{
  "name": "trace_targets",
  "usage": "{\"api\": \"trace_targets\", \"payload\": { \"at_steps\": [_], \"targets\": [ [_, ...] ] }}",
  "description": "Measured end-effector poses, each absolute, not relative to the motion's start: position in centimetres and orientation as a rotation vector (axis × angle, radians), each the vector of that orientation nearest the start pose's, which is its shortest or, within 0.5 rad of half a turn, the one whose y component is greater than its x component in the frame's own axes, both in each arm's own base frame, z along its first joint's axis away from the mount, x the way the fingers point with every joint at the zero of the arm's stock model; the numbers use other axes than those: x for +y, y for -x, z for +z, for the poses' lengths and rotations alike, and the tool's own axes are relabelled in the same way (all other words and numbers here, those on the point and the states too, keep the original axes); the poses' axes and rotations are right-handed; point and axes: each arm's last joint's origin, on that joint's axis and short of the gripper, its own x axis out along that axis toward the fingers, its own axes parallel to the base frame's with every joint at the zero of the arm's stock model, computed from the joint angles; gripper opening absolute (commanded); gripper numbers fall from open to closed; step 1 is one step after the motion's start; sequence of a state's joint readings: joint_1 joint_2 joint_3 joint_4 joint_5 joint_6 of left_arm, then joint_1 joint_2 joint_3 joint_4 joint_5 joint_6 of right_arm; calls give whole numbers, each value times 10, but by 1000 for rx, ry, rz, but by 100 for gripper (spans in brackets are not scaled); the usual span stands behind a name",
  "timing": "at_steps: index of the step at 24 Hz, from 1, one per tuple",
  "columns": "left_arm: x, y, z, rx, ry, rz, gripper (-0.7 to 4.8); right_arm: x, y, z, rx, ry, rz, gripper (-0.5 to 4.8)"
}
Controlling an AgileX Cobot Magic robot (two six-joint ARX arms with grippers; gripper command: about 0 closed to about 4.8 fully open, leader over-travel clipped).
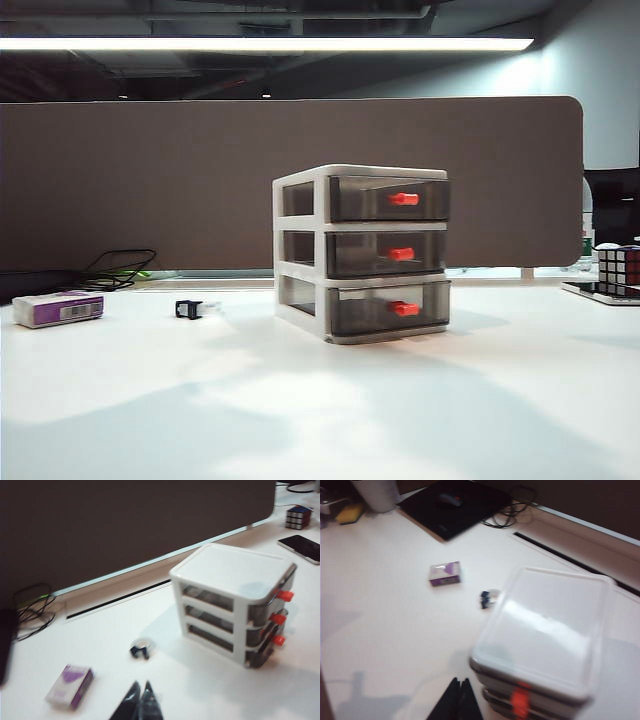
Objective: Open the second layer of the drawer on the table, pick up the earphone case on the table and put it in, and finally close the drawer.
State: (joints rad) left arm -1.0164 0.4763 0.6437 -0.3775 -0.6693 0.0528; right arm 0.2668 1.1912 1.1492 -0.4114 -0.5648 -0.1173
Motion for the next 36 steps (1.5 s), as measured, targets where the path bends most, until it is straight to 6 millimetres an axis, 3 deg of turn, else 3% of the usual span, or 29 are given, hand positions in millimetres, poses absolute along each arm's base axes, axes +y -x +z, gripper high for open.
{"api": "trace_targets", "payload": {
  "at_steps": [2,3,6,8,9,14,19,23,29,33,36],
  "targets": [
    [-66,-62,302,137,-207,-345,-6,69,-221,358,374,41,803,-5],
    [-50,-53,299,122,-195,-339,-6,65,-208,352,360,39,784,-5],
    [-30,-40,291,112,-133,-354,-6,56,-173,320,402,35,750,-5],
    [-22,-35,283,114,-129,-346,-6,49,-158,309,375,21,701,-5],
    [-17,-32,279,97,-106,-363,-6,48,-140,294,360,-16,708,-5],
    [-19,-32,266,70,-71,-402,-5,35,-95,267,253,-79,622,-5],
    [-34,-39,253,42,-14,-504,-6,23,-61,245,124,-129,505,-5],
    [-43,-44,246,-18,44,-524,-5,21,-60,237,137,-182,433,-5],
    [-59,-54,214,-16,79,-531,-5,21,-69,213,176,-188,365,-5],
    [-66,-60,191,-36,69,-508,-5,24,-83,183,173,-185,338,-5],
    [-68,-62,182,-46,51,-496,-6,25,-87,175,159,-186,339,-5]
  ]
}}
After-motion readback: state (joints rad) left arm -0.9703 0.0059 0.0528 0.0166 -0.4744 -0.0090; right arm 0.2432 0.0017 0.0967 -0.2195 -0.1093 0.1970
